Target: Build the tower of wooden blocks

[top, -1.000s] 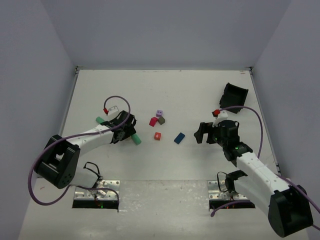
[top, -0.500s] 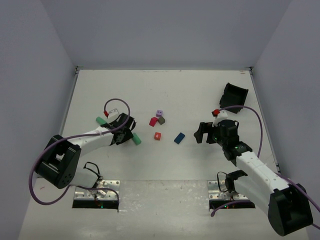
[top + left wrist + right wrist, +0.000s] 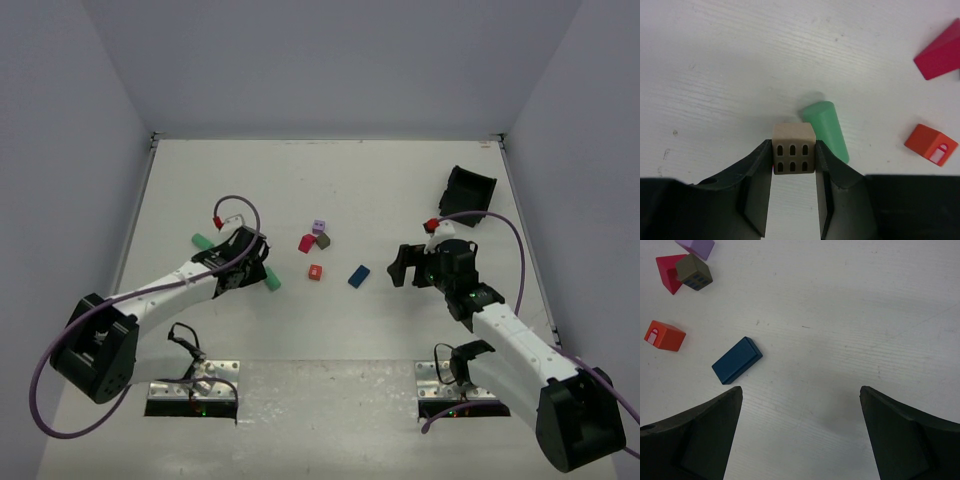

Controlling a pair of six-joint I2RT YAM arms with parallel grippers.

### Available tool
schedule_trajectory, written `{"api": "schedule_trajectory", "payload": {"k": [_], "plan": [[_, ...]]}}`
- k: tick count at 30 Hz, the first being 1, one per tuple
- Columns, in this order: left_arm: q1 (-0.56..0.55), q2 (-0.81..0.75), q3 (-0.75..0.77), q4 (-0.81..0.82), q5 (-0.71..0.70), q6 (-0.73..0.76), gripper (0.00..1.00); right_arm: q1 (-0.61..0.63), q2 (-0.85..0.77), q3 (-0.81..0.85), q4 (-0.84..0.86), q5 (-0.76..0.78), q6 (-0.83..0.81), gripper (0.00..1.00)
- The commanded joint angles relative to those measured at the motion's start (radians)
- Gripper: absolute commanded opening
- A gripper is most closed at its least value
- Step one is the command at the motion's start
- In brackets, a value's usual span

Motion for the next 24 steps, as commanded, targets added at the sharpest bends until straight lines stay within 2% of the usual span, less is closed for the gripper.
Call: {"api": "schedule_trajectory", "payload": {"k": [1, 5, 9, 10, 15, 24], "plan": [[-0.03, -0.112, -0.009, -0.013, 0.034, 0.105, 0.0, 0.004, -0.011, 0.042, 0.028, -0.016, 0.006, 0.99], [-0.073, -0.169, -0.029, -0.013, 0.129, 0.137, 0.0, 0.004, -0.018, 0.042, 0.019, -0.031, 0.007, 0.99], [-0.22, -0.172, -0.023, -0.013, 0.136, 0.078, 0.0, 0.004, -0.034, 0.038, 0.016, -0.031, 0.017, 0.99], [-0.222, -0.164, -0.019, -0.013, 0.133, 0.077, 0.0, 0.004, -0.034, 0.038, 0.013, -0.031, 0.017, 0.99], [-0.333, -0.082, -0.003, -0.008, 0.037, -0.037, 0.0, 0.004, -0.017, 0.043, 0.007, -0.032, 0.021, 0.99], [-0.416, 0.095, 0.05, 0.063, 0.037, -0.048, 0.0, 0.004, 0.021, 0.053, 0.007, -0.043, 0.023, 0.99]]}}
